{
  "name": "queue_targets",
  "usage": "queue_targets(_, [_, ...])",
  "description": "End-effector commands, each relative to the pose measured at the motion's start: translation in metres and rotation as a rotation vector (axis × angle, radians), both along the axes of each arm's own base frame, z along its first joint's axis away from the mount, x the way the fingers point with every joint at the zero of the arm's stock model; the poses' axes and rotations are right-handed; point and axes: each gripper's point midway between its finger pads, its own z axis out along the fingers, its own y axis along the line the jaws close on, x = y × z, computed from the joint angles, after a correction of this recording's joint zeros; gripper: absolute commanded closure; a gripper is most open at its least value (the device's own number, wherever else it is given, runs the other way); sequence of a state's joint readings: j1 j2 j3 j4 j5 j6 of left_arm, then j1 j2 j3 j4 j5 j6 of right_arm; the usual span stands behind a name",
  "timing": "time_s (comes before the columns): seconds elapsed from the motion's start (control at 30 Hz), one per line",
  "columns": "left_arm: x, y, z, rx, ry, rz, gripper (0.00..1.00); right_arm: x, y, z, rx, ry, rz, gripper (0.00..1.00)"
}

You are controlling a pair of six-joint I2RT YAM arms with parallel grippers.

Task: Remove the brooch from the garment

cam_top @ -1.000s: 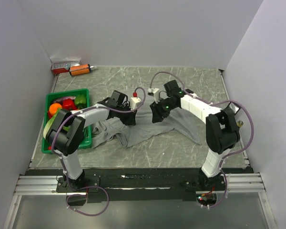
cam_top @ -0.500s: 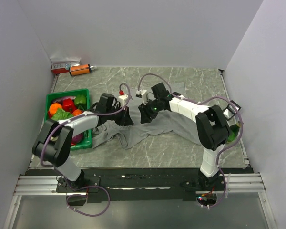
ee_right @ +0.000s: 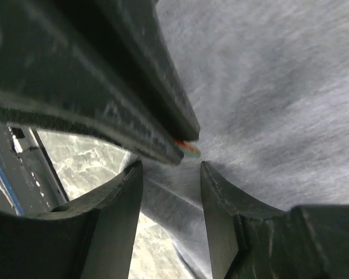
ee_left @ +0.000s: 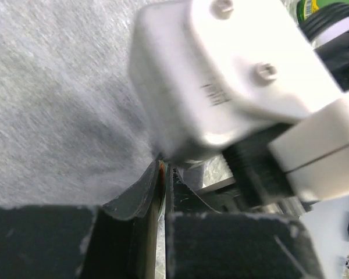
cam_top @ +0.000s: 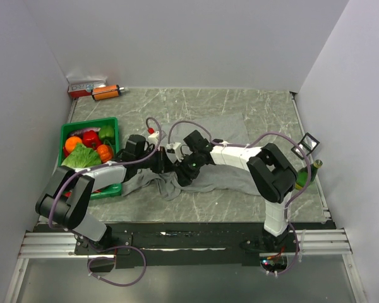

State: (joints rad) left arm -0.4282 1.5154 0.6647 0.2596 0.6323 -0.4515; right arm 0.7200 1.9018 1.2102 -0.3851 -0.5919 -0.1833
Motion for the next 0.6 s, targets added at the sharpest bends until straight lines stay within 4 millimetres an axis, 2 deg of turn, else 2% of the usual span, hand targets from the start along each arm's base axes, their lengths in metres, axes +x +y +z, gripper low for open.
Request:
queue_targets(0.0, [0.01,-0.003,0.029,-0.081,-0.075,0.022,0.99,0.005,-0.001,0.034,0.068,-0.044,-0.01,0.48])
queue_targets(0.13, [0.006,-0.002,0.032,-0.086,-0.081,-0.01,0.99,0.017,-0.009,0.055,0.157,-0.039,0.005,0.48])
queue_targets(0.3, [0.0,-0.004,0.037,-0.116,-0.089,-0.059,0.99,0.008,-0.005,0.084,0.296,-0.063,0.141,0.48])
queue_targets(0.43, [-0.008,-0.01,0.046,-0.172,-0.086,-0.12,0.99,0.007,0.002,0.092,0.346,-0.042,0.164,0.47])
queue_targets(0.57, [-0.008,-0.014,0.052,-0.185,-0.102,-0.163,0.99,0.008,0.009,0.097,0.381,-0.036,0.171,0.46])
